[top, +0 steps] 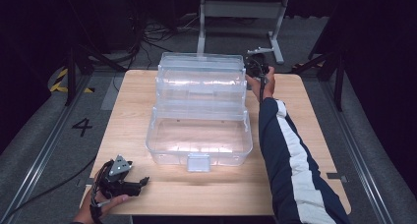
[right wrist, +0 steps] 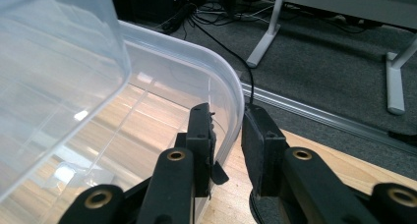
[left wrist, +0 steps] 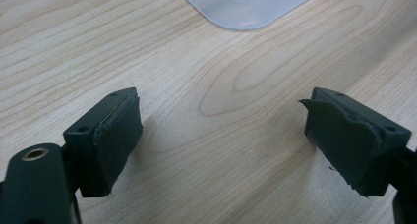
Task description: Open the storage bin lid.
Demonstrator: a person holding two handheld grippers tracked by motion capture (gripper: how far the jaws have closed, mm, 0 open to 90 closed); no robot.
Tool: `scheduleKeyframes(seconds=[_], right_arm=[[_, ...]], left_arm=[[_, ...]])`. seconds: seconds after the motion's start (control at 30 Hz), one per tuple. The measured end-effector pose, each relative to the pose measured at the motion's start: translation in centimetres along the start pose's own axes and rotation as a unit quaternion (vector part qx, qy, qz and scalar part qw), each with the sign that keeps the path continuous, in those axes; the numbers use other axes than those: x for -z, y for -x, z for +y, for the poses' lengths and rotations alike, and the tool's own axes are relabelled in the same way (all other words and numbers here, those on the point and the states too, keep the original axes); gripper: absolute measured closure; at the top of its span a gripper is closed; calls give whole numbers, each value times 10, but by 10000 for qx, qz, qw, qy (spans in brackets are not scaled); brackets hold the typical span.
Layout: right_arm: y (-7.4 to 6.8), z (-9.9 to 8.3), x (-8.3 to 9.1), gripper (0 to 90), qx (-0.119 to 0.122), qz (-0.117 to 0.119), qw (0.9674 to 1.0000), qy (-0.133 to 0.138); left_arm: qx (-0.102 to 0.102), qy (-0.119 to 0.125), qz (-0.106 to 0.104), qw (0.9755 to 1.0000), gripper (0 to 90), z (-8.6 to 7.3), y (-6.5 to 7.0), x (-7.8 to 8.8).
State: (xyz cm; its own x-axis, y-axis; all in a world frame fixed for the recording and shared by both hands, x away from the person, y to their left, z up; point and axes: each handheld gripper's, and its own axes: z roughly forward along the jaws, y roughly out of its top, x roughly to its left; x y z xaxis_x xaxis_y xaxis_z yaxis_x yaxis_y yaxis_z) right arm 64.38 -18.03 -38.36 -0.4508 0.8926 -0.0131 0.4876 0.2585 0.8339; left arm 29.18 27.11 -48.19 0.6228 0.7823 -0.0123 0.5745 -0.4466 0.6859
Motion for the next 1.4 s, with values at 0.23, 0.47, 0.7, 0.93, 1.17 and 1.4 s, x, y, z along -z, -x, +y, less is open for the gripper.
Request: scheduleKeyframes(seconds=[0.23,0.47,0.7,0.93,1.17,1.4], right_arm=[[-1,1,1,689,23,7,10000,-16],[-6,5,7,597,148,-161,9998,13],[-2,7,17,564,340,-332,9989,-12],[2,9,33,524,412,-351,9985,77],[-1,9,49,521,651,-285,9974,111],[-6,9,66,521,860,-266,9959,3]], left_arm=[[-10,-8,2,10000,145,0,0,0],[-93,-5,33,10000,145,1,-1,0],[-68,-8,5,10000,145,1,-1,-1],[-59,-23,-32,10000,145,3,-2,-2],[-83,-54,-49,9999,145,3,-2,-1],[-79,-44,-56,9999,145,3,-2,-2]])
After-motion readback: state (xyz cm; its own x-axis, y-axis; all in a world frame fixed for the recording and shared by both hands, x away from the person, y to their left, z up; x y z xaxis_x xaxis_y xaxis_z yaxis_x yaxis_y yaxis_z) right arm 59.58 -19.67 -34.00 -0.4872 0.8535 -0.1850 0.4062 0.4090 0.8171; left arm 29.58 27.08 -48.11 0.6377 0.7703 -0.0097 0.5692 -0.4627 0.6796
